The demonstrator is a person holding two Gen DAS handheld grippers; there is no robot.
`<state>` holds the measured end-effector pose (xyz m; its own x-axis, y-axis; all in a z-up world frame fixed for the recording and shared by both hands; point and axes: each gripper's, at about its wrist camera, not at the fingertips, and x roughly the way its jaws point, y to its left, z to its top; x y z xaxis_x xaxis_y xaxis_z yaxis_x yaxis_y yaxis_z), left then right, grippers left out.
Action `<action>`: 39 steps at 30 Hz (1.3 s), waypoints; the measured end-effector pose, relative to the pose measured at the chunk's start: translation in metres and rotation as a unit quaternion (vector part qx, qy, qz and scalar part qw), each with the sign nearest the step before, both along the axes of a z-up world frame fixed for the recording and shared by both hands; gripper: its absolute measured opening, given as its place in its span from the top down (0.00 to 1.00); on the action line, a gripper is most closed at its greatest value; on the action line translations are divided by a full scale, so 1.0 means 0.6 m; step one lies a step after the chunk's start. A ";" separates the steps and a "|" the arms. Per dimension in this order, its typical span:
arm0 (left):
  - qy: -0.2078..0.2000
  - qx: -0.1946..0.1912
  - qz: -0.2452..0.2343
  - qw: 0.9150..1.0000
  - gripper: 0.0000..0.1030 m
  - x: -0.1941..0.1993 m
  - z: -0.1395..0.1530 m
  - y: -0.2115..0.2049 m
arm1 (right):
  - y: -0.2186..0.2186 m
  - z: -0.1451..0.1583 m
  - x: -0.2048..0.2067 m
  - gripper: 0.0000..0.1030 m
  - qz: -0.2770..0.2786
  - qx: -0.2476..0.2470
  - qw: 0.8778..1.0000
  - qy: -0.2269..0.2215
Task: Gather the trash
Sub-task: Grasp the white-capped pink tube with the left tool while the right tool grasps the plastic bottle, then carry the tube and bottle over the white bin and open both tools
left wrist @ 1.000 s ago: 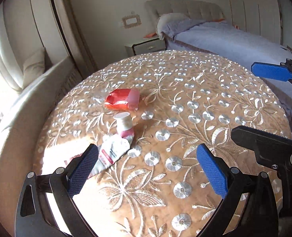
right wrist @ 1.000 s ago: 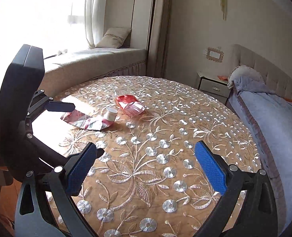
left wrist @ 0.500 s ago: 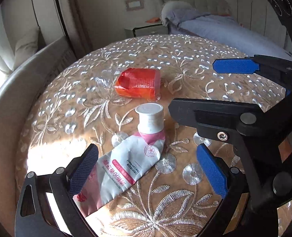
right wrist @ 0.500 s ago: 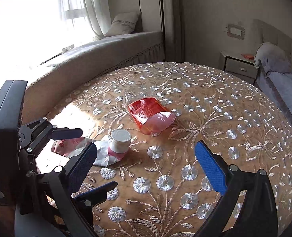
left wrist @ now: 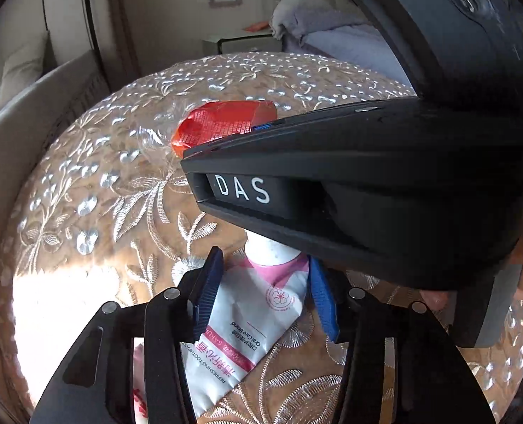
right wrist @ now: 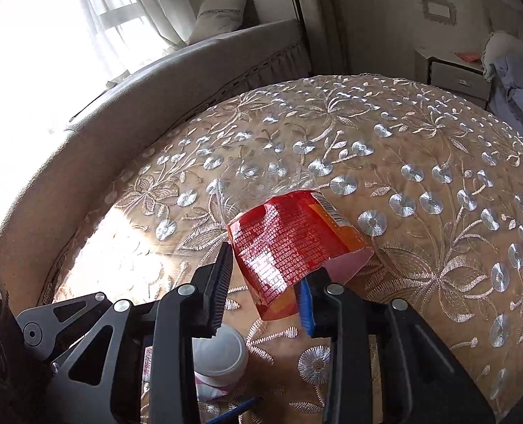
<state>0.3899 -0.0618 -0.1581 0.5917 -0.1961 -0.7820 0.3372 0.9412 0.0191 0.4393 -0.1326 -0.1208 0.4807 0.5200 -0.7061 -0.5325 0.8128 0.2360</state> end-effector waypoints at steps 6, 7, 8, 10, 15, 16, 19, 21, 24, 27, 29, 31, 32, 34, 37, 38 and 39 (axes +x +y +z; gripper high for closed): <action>-0.016 -0.012 -0.010 1.000 0.68 -0.012 0.009 -0.007 | -0.014 0.016 -0.033 0.92 -0.013 -0.019 0.998 -0.052; -0.016 -0.016 -0.009 1.000 0.68 -0.014 0.009 -0.007 | -0.020 0.019 -0.040 0.92 -0.017 -0.021 0.998 -0.060; -0.016 -0.018 -0.009 1.000 0.68 -0.018 0.009 -0.007 | -0.035 0.024 -0.053 0.92 -0.022 -0.019 0.997 -0.065; -0.018 -0.026 -0.010 0.999 0.68 -0.028 0.011 -0.008 | -0.054 0.031 -0.074 0.92 -0.030 -0.020 0.996 -0.077; -0.043 -0.035 -0.014 0.998 0.68 -0.073 0.040 -0.007 | -0.110 0.054 -0.139 0.92 -0.054 -0.029 0.992 -0.106; -0.045 -0.041 -0.015 0.998 0.68 -0.082 0.048 -0.006 | -0.120 0.057 -0.154 0.92 -0.059 -0.030 0.992 -0.111; -0.059 -0.052 -0.020 0.997 0.68 -0.115 0.070 -0.012 | -0.154 0.065 -0.198 0.92 -0.073 -0.028 0.990 -0.116; -0.069 -0.057 -0.023 0.996 0.68 -0.133 0.085 -0.018 | -0.179 0.070 -0.230 0.92 -0.083 -0.027 0.989 -0.116; -0.085 -0.071 -0.029 0.993 0.68 -0.169 0.109 -0.028 | -0.208 0.078 -0.278 0.92 -0.097 -0.032 0.987 -0.126; -0.102 -0.080 -0.036 0.991 0.68 -0.205 0.132 -0.042 | -0.232 0.083 -0.324 0.92 -0.109 -0.035 0.985 -0.132; -0.114 -0.081 -0.038 0.989 0.68 -0.225 0.144 -0.053 | -0.245 0.086 -0.352 0.92 -0.116 -0.043 0.983 -0.138; -0.120 -0.086 -0.045 0.988 0.68 -0.239 0.156 -0.061 | -0.255 0.089 -0.378 0.92 -0.125 -0.053 0.980 -0.149; -0.122 -0.089 -0.050 0.987 0.68 -0.247 0.161 -0.067 | -0.262 0.091 -0.393 0.92 -0.129 -0.056 0.978 -0.153; -0.127 -0.093 -0.063 0.986 0.68 -0.260 0.168 -0.080 | -0.271 0.093 -0.415 0.92 -0.136 -0.060 0.976 -0.159; -0.132 -0.094 -0.083 0.983 0.68 -0.285 0.175 -0.109 | -0.292 0.094 -0.449 0.92 -0.151 -0.070 0.972 -0.167; -0.132 -0.094 -0.091 0.982 0.68 -0.294 0.177 -0.121 | -0.299 0.094 -0.458 0.92 -0.155 -0.073 0.971 -0.169; -0.134 -0.094 -0.099 0.981 0.68 -0.302 0.178 -0.132 | -0.309 0.094 -0.471 0.92 -0.163 -0.079 0.968 -0.172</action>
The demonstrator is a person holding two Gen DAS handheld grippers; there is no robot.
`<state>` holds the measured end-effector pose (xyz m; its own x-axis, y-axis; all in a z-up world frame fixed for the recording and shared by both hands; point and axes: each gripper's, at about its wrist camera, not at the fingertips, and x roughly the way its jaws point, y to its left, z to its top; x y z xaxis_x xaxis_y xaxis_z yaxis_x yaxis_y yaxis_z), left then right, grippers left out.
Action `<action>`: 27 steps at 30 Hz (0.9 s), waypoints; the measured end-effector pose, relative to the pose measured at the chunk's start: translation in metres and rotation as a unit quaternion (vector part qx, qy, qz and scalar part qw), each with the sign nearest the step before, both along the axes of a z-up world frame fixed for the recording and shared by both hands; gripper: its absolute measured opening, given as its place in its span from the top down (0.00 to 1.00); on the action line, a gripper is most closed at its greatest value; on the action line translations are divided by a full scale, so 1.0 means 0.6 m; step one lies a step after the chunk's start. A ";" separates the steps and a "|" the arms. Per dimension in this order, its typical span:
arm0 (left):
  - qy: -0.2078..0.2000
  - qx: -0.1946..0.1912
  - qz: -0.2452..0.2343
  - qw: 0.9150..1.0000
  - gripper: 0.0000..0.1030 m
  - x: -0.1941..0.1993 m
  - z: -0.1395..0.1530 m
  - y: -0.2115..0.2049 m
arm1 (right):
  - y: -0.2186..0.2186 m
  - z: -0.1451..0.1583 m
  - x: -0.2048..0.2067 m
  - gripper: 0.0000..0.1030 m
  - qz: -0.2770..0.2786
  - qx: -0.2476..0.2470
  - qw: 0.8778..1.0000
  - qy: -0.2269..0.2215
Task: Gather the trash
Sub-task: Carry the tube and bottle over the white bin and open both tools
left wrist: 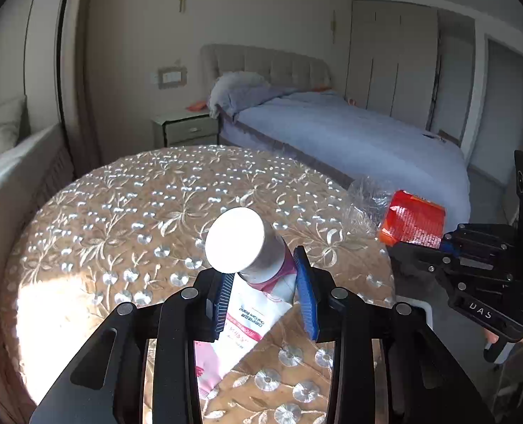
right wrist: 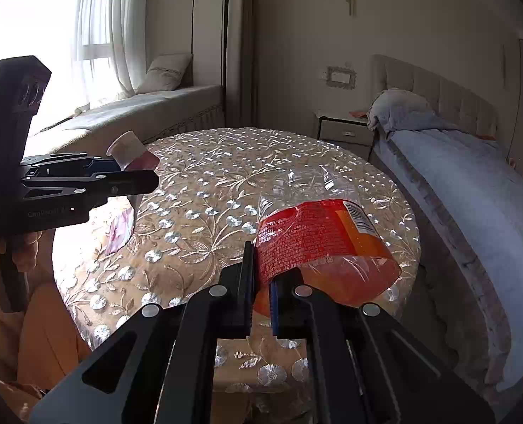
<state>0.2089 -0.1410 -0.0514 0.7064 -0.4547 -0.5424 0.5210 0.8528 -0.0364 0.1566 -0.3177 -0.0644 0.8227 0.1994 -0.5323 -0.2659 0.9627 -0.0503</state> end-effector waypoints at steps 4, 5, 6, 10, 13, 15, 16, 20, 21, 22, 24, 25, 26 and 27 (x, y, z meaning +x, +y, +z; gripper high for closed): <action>-0.007 0.009 -0.029 1.000 0.68 -0.021 -0.004 -0.043 | -0.030 0.000 -0.036 0.92 -0.024 -0.007 1.000 0.001; -0.005 0.007 -0.037 0.999 0.68 -0.026 -0.004 -0.054 | -0.035 0.000 -0.047 0.92 -0.029 -0.009 1.000 0.000; -0.004 0.006 -0.045 0.999 0.68 -0.032 -0.004 -0.066 | -0.046 -0.001 -0.057 0.92 -0.037 -0.010 0.999 0.000; -0.009 0.013 -0.081 0.997 0.68 -0.056 -0.005 -0.117 | -0.080 -0.005 -0.091 0.92 -0.062 -0.011 0.998 0.000; -0.007 0.017 -0.104 0.994 0.68 -0.068 -0.012 -0.155 | -0.109 -0.011 -0.117 0.92 -0.080 -0.007 0.997 0.002; -0.003 0.020 -0.120 0.993 0.68 -0.074 -0.018 -0.181 | -0.124 -0.015 -0.132 0.92 -0.092 -0.006 0.996 0.003; -0.003 0.024 -0.127 0.992 0.68 -0.078 -0.022 -0.194 | -0.135 -0.018 -0.141 0.92 -0.098 -0.004 0.995 0.005; 0.003 0.035 -0.162 0.986 0.68 -0.093 -0.043 -0.248 | -0.166 -0.036 -0.165 0.92 -0.122 -0.009 0.992 0.021; 0.005 0.036 -0.174 0.984 0.68 -0.096 -0.050 -0.262 | -0.174 -0.043 -0.169 0.92 -0.128 -0.011 0.991 0.027; 0.008 0.035 -0.190 0.981 0.68 -0.101 -0.058 -0.276 | -0.186 -0.053 -0.175 0.92 -0.137 -0.012 0.990 0.037; 0.012 0.040 -0.218 0.975 0.68 -0.110 -0.078 -0.306 | -0.204 -0.071 -0.179 0.92 -0.151 -0.013 0.987 0.054; 0.012 0.048 -0.228 0.972 0.68 -0.112 -0.090 -0.321 | -0.215 -0.085 -0.183 0.92 -0.159 -0.014 0.985 0.065; 0.016 0.053 -0.241 0.969 0.68 -0.116 -0.101 -0.338 | -0.225 -0.098 -0.184 0.92 -0.165 -0.015 0.983 0.075; 0.022 0.058 -0.255 0.965 0.68 -0.118 -0.114 -0.354 | -0.231 -0.104 -0.183 0.92 -0.169 -0.015 0.982 0.082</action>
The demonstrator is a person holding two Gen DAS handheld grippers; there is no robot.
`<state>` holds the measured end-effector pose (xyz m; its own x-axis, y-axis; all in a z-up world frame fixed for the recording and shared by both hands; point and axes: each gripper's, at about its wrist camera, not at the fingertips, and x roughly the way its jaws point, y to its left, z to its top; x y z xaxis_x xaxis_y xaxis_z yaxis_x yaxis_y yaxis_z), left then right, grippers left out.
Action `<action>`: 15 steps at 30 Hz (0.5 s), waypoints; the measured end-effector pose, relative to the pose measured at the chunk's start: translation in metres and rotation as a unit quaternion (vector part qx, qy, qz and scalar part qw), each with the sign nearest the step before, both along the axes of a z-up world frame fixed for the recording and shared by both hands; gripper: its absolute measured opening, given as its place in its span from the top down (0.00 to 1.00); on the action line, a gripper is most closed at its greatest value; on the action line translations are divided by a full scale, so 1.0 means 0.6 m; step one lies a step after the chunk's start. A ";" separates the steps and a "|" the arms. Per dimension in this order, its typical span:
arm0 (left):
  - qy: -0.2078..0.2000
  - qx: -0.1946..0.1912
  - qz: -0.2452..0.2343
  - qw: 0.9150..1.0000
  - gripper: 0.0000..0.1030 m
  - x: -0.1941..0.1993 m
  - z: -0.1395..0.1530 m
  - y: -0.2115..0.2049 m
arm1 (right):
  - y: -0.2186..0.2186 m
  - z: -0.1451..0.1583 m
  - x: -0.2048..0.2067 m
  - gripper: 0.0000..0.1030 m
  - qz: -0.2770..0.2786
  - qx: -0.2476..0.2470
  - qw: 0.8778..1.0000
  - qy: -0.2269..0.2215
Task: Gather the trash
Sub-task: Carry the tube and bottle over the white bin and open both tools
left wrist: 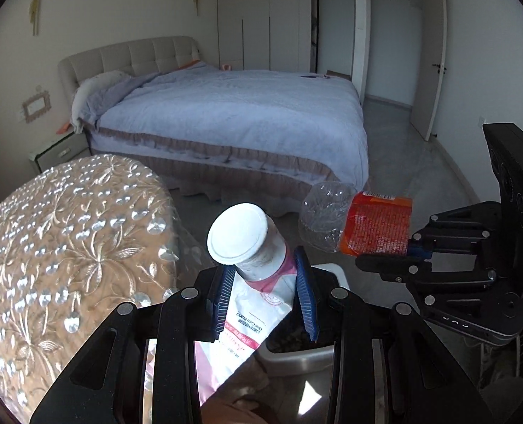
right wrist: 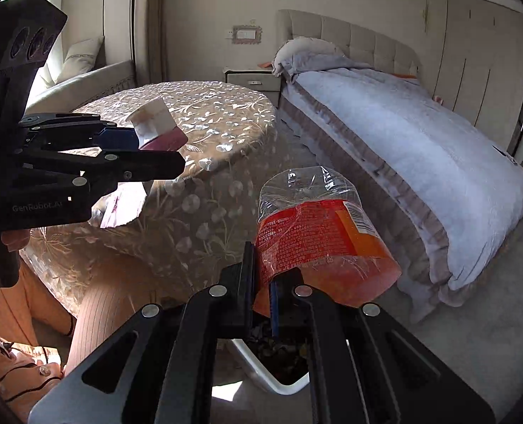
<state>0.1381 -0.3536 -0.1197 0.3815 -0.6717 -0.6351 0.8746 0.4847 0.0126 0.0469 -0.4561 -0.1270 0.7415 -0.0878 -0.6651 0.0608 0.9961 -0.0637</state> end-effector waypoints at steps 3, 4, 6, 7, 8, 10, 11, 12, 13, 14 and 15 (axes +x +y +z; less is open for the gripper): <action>0.020 0.019 -0.045 0.999 0.68 0.001 -0.042 -0.050 | -0.035 -0.042 -0.006 0.92 -0.009 0.010 0.999 0.030; 0.027 0.025 -0.059 0.998 0.68 0.001 -0.057 -0.065 | -0.047 -0.059 -0.006 0.92 -0.011 0.023 0.999 0.041; 0.038 0.038 -0.081 0.995 0.68 0.006 -0.088 -0.095 | -0.072 -0.096 -0.008 0.92 -0.017 0.046 0.997 0.064; 0.046 0.044 -0.090 0.994 0.68 0.010 -0.105 -0.108 | -0.080 -0.108 -0.009 0.92 -0.020 0.047 0.996 0.072; 0.053 0.049 -0.099 0.992 0.69 0.014 -0.121 -0.121 | -0.088 -0.123 -0.007 0.92 -0.023 0.049 0.995 0.083; 0.058 0.066 -0.115 0.990 0.69 0.017 -0.156 -0.146 | -0.099 -0.156 -0.004 0.92 -0.028 0.054 0.993 0.106; 0.059 0.076 -0.123 0.988 0.69 0.017 -0.173 -0.159 | -0.106 -0.172 -0.002 0.92 -0.030 0.056 0.991 0.117; 0.063 0.085 -0.129 0.986 0.69 0.023 -0.192 -0.170 | -0.111 -0.191 0.000 0.92 -0.029 0.055 0.990 0.129; 0.069 0.094 -0.136 0.984 0.69 0.024 -0.209 -0.183 | -0.109 -0.204 0.004 0.92 -0.027 0.055 0.989 0.137; 0.079 0.107 -0.145 0.980 0.69 0.027 -0.229 -0.195 | -0.113 -0.221 0.006 0.92 -0.022 0.059 0.987 0.150; 0.091 0.123 -0.153 0.976 0.66 0.031 -0.250 -0.207 | -0.114 -0.235 0.007 0.91 -0.016 0.060 0.985 0.161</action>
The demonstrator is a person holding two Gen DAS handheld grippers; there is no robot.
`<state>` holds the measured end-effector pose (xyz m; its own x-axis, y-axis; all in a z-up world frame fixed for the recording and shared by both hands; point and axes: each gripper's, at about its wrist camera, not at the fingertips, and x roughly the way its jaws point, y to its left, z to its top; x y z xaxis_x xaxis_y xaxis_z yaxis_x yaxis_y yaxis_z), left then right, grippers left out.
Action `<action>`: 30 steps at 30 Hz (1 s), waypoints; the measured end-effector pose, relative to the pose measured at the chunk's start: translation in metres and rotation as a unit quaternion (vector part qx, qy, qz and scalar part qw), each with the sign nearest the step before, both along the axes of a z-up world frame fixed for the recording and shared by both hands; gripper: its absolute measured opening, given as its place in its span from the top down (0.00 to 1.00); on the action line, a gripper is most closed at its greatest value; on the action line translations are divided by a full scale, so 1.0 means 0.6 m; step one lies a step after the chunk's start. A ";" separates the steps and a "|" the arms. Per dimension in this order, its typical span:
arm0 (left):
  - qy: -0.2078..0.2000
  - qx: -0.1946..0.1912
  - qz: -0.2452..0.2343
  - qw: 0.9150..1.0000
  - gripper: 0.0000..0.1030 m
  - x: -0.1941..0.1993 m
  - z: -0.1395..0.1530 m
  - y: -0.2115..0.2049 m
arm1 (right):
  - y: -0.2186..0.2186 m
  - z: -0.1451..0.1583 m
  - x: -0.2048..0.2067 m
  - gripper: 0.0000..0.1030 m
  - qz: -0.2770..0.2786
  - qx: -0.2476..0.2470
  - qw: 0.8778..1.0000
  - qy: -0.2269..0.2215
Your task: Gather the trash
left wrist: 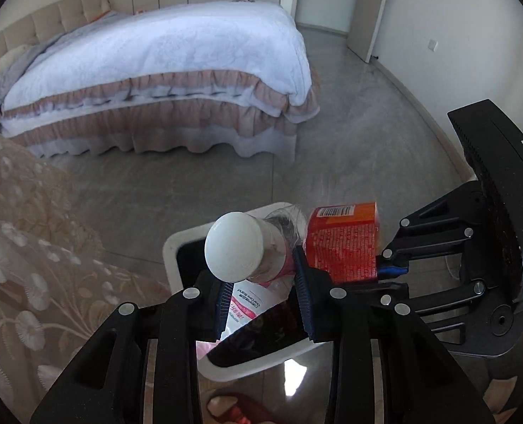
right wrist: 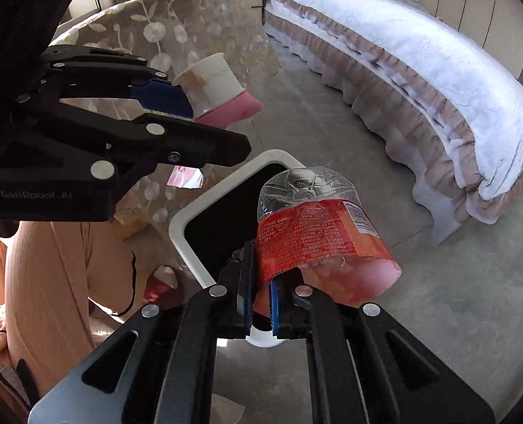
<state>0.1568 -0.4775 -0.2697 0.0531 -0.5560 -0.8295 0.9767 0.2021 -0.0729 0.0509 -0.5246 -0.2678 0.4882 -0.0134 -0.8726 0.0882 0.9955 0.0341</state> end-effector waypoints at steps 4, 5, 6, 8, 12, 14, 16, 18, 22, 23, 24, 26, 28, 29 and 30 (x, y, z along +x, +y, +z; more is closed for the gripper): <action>0.011 0.047 -0.037 0.998 0.05 -0.002 -0.066 -0.028 | -0.011 -0.047 -0.008 0.11 0.014 -0.022 0.999 0.028; 0.010 0.053 -0.042 0.998 0.05 -0.005 -0.076 -0.032 | -0.015 -0.057 -0.009 0.11 0.017 -0.027 0.999 0.039; 0.013 0.061 -0.045 0.997 0.05 -0.006 -0.084 -0.035 | -0.018 -0.069 -0.010 0.11 0.018 -0.026 0.998 0.056; 0.016 0.070 -0.048 0.996 0.05 -0.006 -0.094 -0.037 | -0.018 -0.082 -0.013 0.10 0.014 -0.025 0.997 0.069; 0.019 0.073 -0.060 0.995 0.05 -0.010 -0.095 -0.032 | -0.017 -0.084 -0.020 0.06 0.009 -0.024 0.997 0.071; 0.017 0.074 -0.062 0.995 0.05 -0.012 -0.094 -0.030 | -0.014 -0.083 -0.027 0.06 0.008 -0.022 0.997 0.067; 0.014 0.071 -0.057 0.996 0.05 -0.011 -0.089 -0.026 | -0.012 -0.078 -0.029 0.06 0.008 -0.022 0.998 0.064; 0.016 0.066 -0.053 0.996 0.05 -0.008 -0.081 -0.025 | -0.018 -0.071 -0.028 0.06 0.008 -0.027 0.998 0.057; -0.003 0.046 -0.040 0.998 0.05 -0.007 -0.045 -0.015 | -0.019 -0.054 -0.024 0.05 0.004 -0.039 0.998 0.040; -0.012 0.038 -0.037 0.998 0.05 -0.008 -0.033 -0.011 | -0.018 -0.049 -0.025 0.05 0.003 -0.043 0.998 0.036; -0.018 0.031 -0.036 0.999 0.05 -0.011 -0.020 -0.006 | -0.014 -0.039 -0.027 0.05 0.000 -0.048 0.998 0.028; -0.030 0.013 -0.032 0.999 0.05 -0.017 0.009 0.004 | -0.008 -0.022 -0.028 0.05 -0.008 -0.056 0.998 0.010; -0.047 0.004 -0.024 0.999 0.05 -0.025 0.038 0.017 | -0.004 0.000 -0.028 0.05 -0.018 -0.059 0.998 -0.008; -0.054 -0.004 -0.019 0.998 0.05 -0.029 0.053 0.025 | -0.004 0.011 -0.029 0.05 -0.021 -0.057 0.998 -0.015; -0.059 -0.014 -0.013 0.998 0.05 -0.032 0.069 0.034 | -0.006 0.024 -0.029 0.05 -0.025 -0.054 0.998 -0.026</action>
<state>0.1379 -0.4571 -0.2281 0.1349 -0.5817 -0.8022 0.9837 0.1754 0.0383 0.0337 -0.5280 -0.2535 0.5292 -0.1310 -0.8383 0.1386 0.9881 -0.0670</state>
